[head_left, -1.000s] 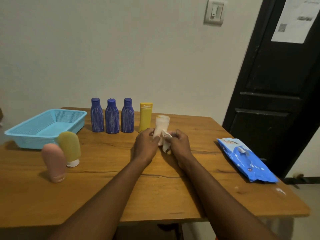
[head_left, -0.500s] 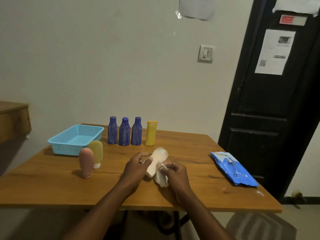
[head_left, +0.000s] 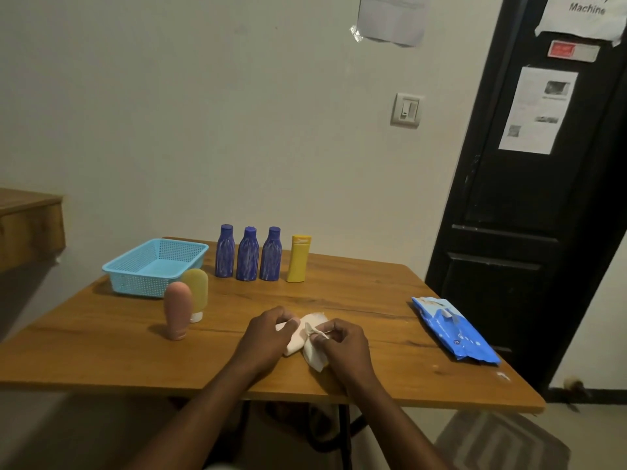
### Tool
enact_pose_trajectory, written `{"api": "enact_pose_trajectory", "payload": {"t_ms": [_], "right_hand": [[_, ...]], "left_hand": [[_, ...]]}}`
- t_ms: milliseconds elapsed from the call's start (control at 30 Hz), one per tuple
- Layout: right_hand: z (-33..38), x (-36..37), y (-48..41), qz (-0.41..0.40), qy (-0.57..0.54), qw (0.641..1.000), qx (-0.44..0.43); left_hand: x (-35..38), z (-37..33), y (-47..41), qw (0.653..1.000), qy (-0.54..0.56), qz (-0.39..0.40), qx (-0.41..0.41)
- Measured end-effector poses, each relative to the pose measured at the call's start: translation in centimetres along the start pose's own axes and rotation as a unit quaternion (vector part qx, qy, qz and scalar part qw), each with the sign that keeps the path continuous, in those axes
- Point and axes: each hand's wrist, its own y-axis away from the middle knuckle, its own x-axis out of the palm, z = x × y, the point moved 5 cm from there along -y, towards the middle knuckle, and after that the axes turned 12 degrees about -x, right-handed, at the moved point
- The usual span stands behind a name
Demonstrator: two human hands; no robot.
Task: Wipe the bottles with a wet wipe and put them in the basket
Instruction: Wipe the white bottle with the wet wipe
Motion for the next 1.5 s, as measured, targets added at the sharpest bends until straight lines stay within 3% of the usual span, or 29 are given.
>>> {"api": "enact_pose_trajectory", "payload": {"t_ms": [167,400,533,633,700,867,1133,1333,1400,1500], "right_hand": [[-0.2,-0.3,0.0,-0.017,-0.014,1.000,0.005],[0.4,-3.4,-0.9,-0.127,-0.029,0.991,-0.019],[1.2,-2.4,-2.8,-0.048,0.087,0.992,-0.071],[1.6,-0.2,-3.3,0.036,0.223,0.967,-0.119],[2.1,1.3,-2.7,0.064,0.257,0.953,-0.147],[3.1,3.7,-1.1,0.159,0.282,0.920,-0.220],[1.9,0.3,-3.1,0.071,0.305,0.937,-0.156],[2.6,2.6,-2.2,0.162,0.247,0.931,-0.215],[2.8,2.0,-1.8,0.136,0.202,0.944,-0.221],[3.7,-0.8,-1.8,-0.016,0.127,0.970,-0.205]], "left_hand": [[0.0,0.0,0.0,1.000,-0.013,0.012,0.000],[-0.1,0.3,0.5,0.992,-0.116,0.045,-0.007],[0.0,-0.2,0.8,0.989,-0.144,0.025,0.002],[0.1,-0.6,1.1,0.994,-0.109,0.011,-0.001],[0.0,-0.6,1.3,0.996,-0.091,0.005,-0.005],[-0.3,-1.1,1.7,0.997,-0.081,0.011,0.001],[-0.2,-0.9,1.6,0.992,-0.123,-0.001,0.002],[-0.4,-0.9,1.7,0.998,-0.064,-0.001,0.002],[-0.7,-0.8,1.8,0.999,-0.034,-0.009,-0.002],[-1.1,-0.5,1.8,0.998,0.062,-0.008,-0.003]]}}
